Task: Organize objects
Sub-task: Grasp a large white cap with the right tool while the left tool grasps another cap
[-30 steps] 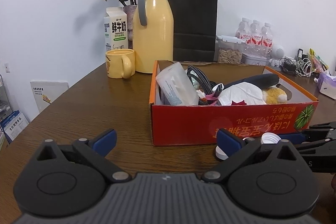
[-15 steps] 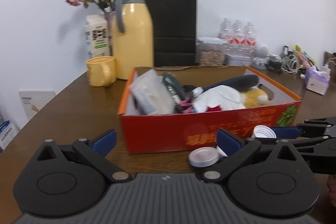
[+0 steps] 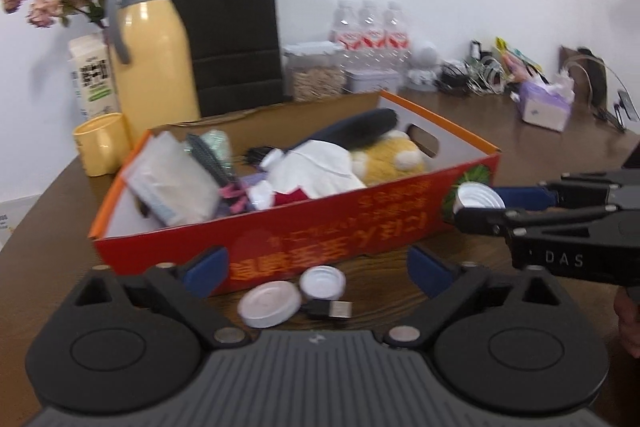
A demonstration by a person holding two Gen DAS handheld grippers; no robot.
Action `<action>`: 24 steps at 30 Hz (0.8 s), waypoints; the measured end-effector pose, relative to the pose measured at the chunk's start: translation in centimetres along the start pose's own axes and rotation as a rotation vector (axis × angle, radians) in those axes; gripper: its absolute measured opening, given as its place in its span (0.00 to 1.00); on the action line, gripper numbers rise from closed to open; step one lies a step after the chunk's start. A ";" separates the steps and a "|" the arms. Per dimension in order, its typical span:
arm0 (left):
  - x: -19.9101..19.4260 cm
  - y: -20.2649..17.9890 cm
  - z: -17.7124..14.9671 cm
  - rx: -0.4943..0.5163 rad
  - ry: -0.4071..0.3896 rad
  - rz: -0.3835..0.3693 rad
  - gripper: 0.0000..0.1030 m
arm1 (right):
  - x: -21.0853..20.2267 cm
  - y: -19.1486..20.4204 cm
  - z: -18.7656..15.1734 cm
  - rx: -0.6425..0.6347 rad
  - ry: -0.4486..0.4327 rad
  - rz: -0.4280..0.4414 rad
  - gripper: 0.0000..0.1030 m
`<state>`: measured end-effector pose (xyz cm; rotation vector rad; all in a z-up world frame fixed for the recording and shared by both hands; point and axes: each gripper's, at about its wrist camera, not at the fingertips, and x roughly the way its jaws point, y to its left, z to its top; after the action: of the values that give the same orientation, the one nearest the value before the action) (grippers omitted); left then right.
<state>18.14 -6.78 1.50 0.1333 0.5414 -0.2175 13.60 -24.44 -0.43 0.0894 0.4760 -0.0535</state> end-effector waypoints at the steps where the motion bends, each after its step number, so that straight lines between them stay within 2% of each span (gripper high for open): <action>1: 0.3 -0.3 0.1 0.006 0.012 -0.005 0.74 | -0.1 -0.2 0.0 0.004 -0.005 -0.002 0.38; 4: 1.2 -1.0 0.3 0.021 0.047 -0.013 0.58 | -0.4 -0.8 -0.1 0.013 -0.017 -0.001 0.38; 13: 3.5 -2.1 0.4 0.026 0.136 0.042 0.44 | -0.7 -0.7 -0.4 0.009 -0.032 0.031 0.38; 18: 4.5 -1.9 0.3 -0.004 0.180 0.094 0.44 | -0.9 -0.5 -0.5 0.003 -0.039 0.046 0.38; 21: 4.8 -1.5 0.2 -0.030 0.189 0.097 0.42 | -0.9 -0.4 -0.6 0.001 -0.036 0.054 0.38; 24: 4.8 -1.6 0.1 -0.032 0.186 0.094 0.29 | -0.8 -0.4 -0.6 0.000 -0.033 0.060 0.38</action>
<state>21.85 -9.12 -0.99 0.1479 0.7215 -0.1054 12.59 -24.75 -0.63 0.1022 0.4406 0.0038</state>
